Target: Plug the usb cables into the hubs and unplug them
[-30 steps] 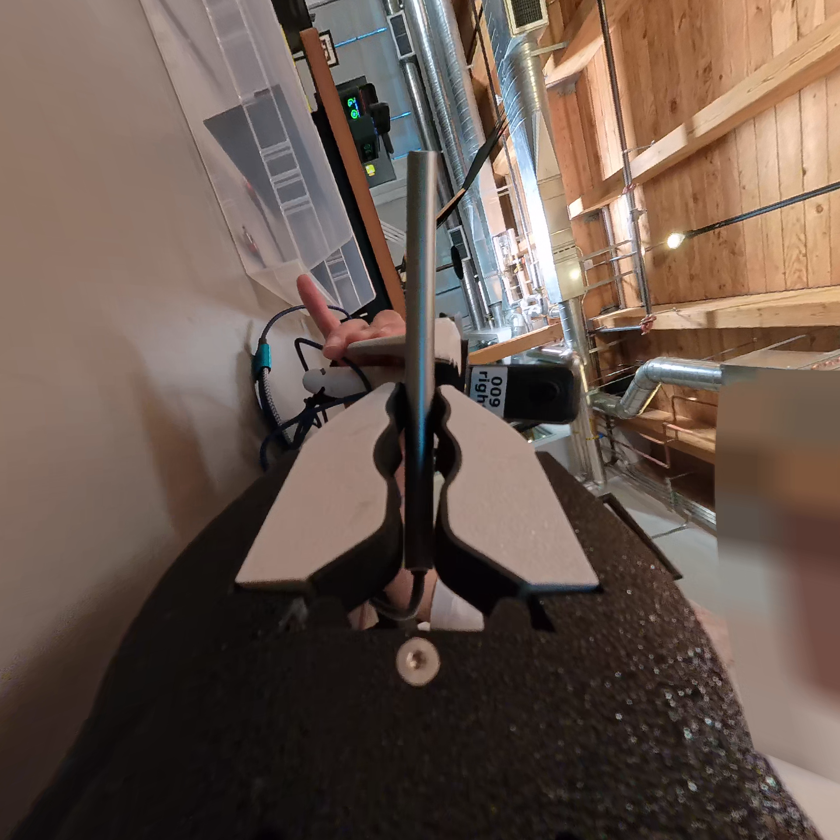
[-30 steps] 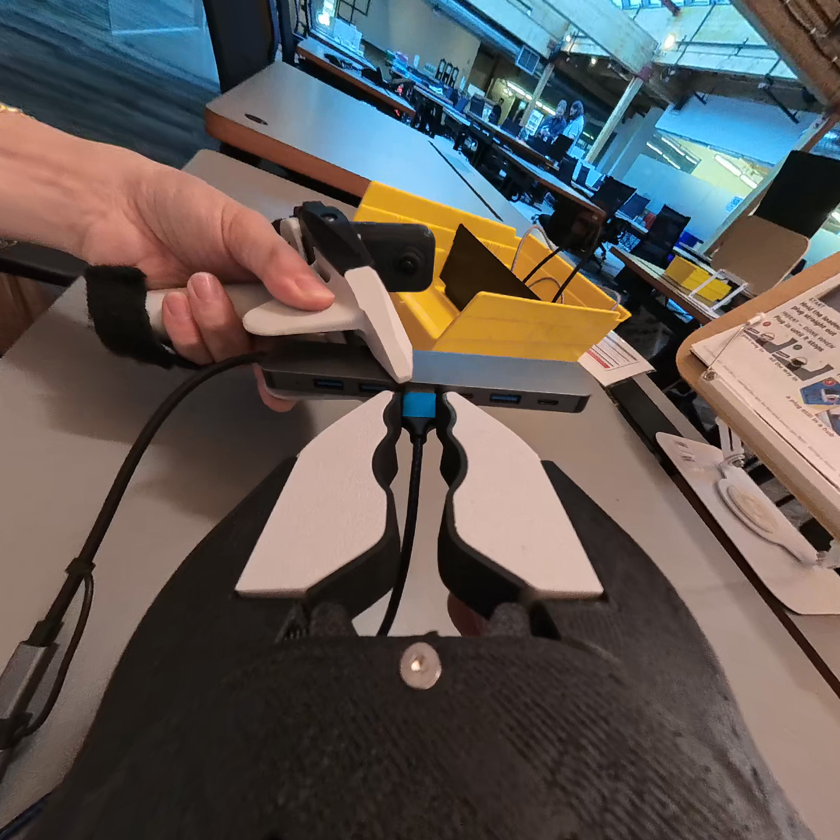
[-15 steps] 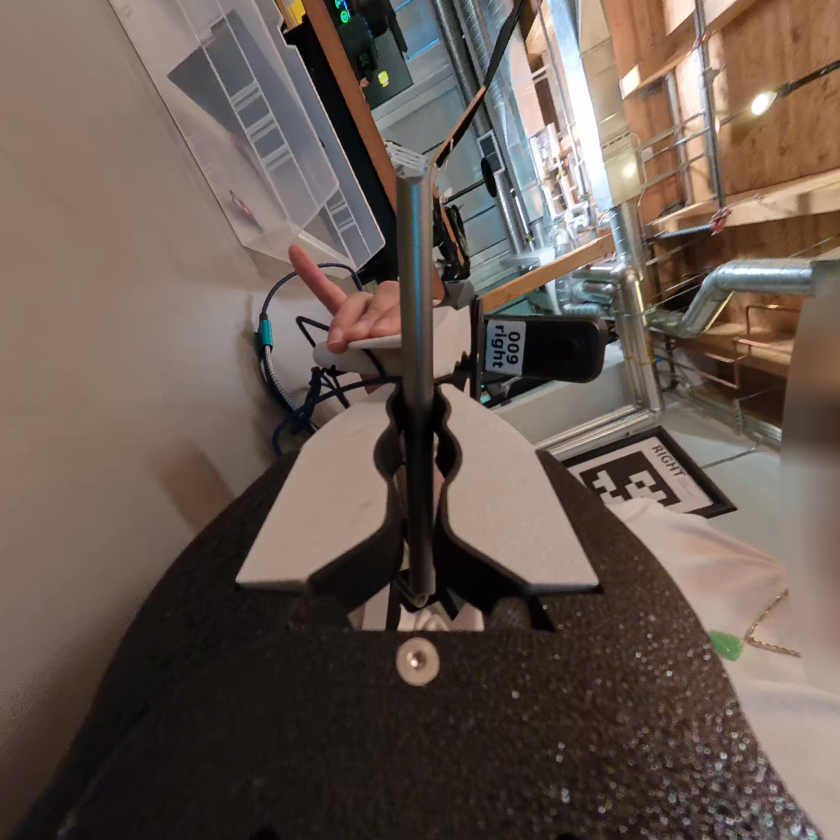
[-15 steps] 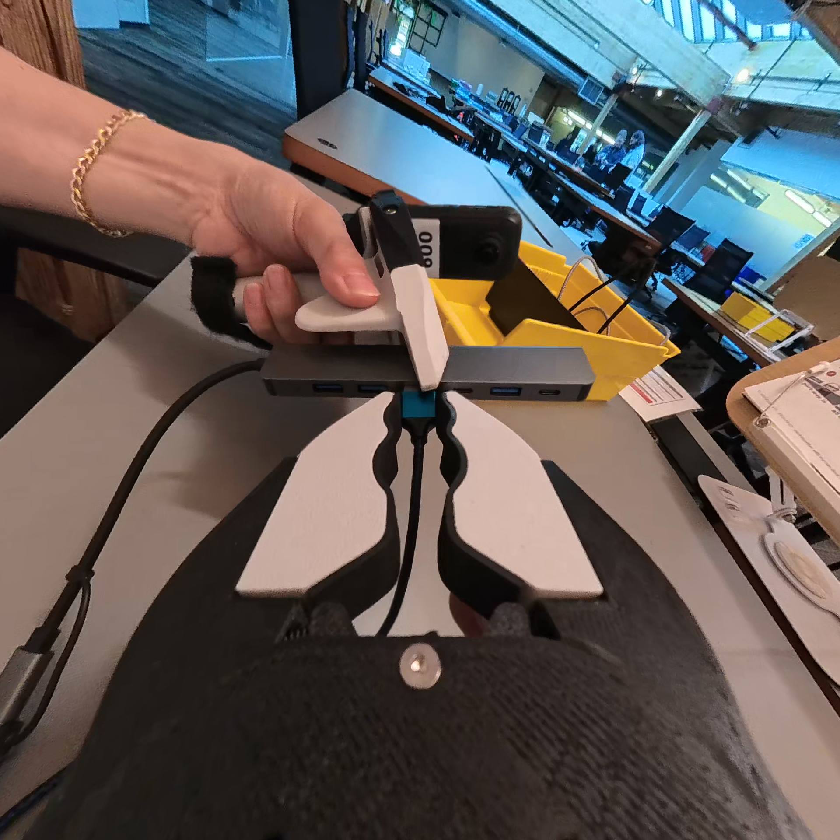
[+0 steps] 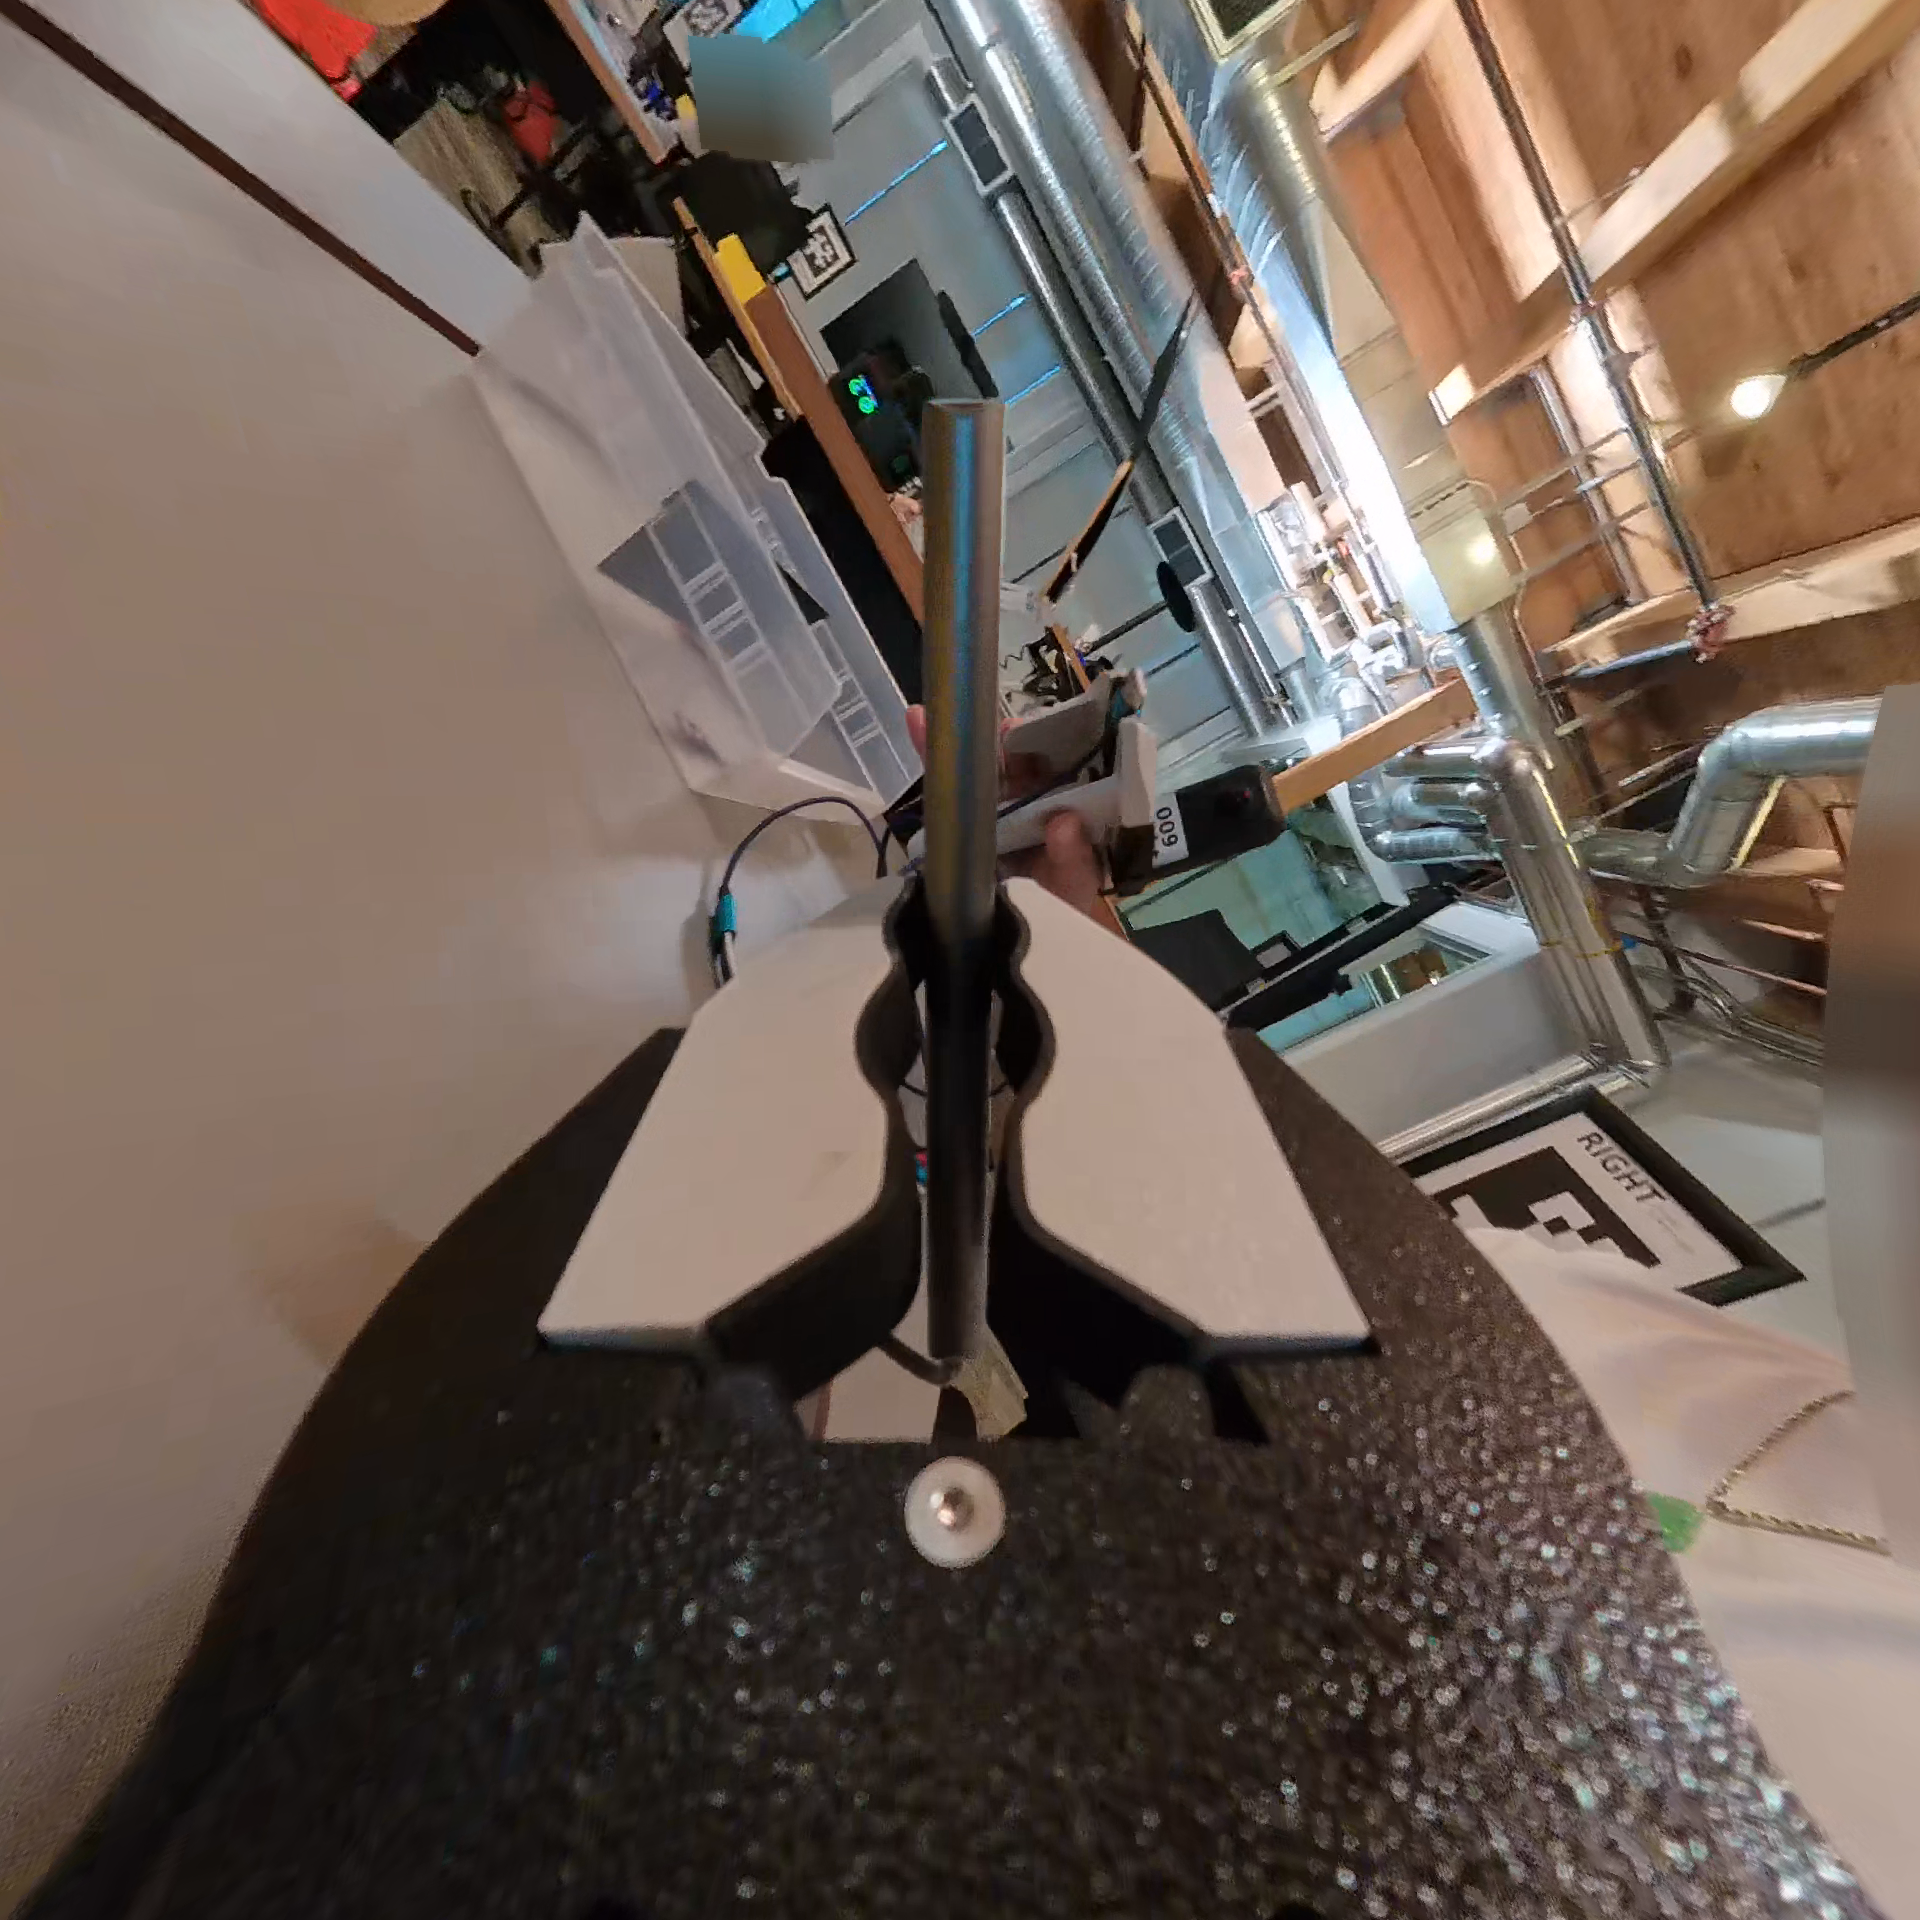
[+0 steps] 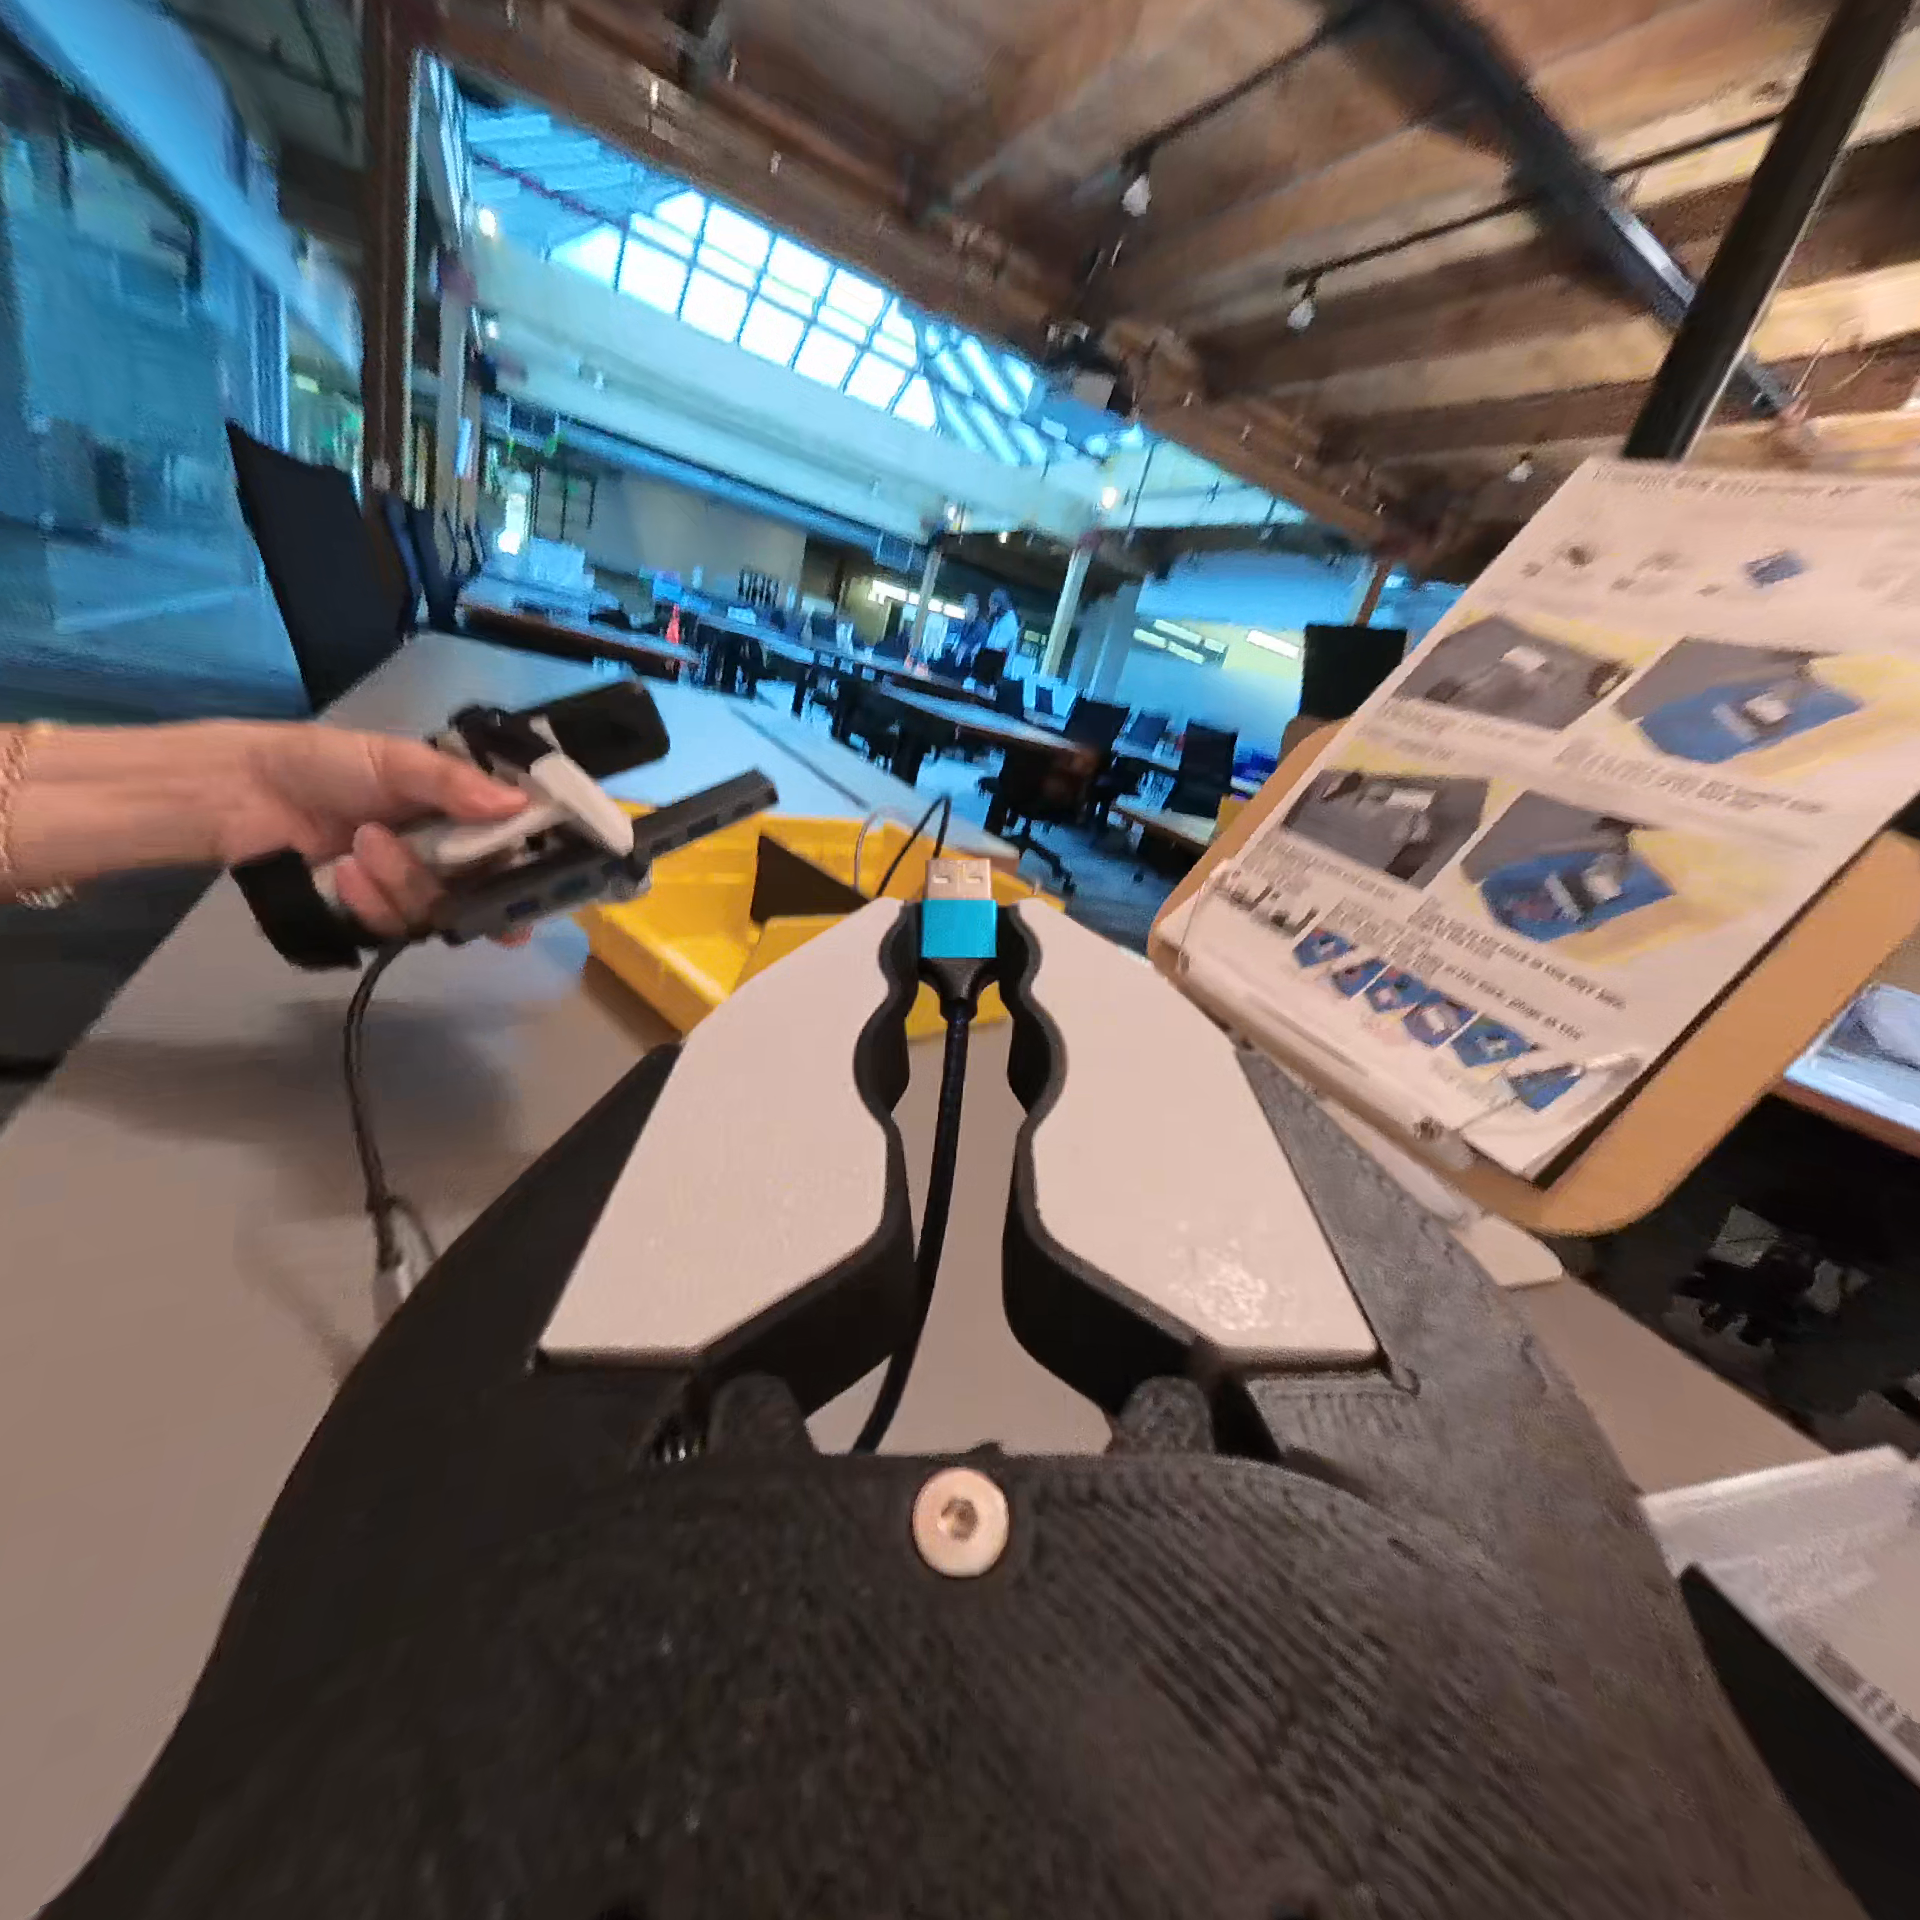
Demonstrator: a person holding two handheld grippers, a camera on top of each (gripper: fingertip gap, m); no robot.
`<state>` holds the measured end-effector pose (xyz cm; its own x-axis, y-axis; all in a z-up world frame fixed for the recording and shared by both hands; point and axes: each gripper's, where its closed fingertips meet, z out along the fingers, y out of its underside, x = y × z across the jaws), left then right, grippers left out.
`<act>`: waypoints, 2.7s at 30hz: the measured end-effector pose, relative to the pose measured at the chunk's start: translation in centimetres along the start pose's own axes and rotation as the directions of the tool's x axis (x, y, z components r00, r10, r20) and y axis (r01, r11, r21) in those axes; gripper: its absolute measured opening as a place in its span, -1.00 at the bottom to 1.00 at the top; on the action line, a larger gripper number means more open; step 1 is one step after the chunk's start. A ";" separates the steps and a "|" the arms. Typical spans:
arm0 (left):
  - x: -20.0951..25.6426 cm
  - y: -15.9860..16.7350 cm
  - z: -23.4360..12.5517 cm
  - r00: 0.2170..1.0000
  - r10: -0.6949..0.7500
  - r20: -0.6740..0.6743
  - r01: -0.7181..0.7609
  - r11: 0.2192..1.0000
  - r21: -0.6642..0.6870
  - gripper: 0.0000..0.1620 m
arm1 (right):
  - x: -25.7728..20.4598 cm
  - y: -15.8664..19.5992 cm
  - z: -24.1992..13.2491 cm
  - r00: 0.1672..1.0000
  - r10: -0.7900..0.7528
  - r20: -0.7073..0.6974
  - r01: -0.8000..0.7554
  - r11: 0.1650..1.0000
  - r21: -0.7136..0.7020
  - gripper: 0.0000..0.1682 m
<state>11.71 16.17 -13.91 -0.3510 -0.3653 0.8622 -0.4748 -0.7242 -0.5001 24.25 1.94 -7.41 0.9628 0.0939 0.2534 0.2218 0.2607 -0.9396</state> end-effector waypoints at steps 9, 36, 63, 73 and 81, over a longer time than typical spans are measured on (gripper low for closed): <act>0.6 1.0 -0.2 0.998 -0.014 -0.063 0.013 1.000 -0.013 -0.88 | 7.1 -10.9 -2.0 0.960 -0.203 -0.194 0.213 0.977 0.032 -0.83; 0.6 2.6 -0.2 0.991 -0.044 -0.124 0.038 0.998 -0.050 -0.89 | 15.7 13.8 -12.0 0.990 -0.136 -0.039 0.016 0.380 -0.925 -0.36; 1.1 4.8 1.9 0.974 -0.060 -0.217 0.028 0.988 -0.149 -0.88 | -10.5 17.2 -11.8 0.883 0.147 -0.446 -0.453 0.020 -0.891 0.22; 2.2 4.0 0.9 0.970 -0.013 -0.243 -0.023 0.989 -0.144 -0.88 | -9.0 17.7 -12.3 0.876 0.127 -0.465 -0.466 -0.017 -0.884 0.09; 2.9 4.0 0.8 0.964 -0.019 -0.267 -0.020 0.990 -0.142 -0.88 | -8.7 17.6 -11.3 0.884 0.127 -0.451 -0.454 -0.002 -0.891 -0.52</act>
<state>9.42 11.71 -13.35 -0.5446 -0.1825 0.8186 -0.5771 -0.6266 -0.5237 21.53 -5.11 -28.78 0.9485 -0.3168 0.0007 -0.3001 -0.8991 -0.3187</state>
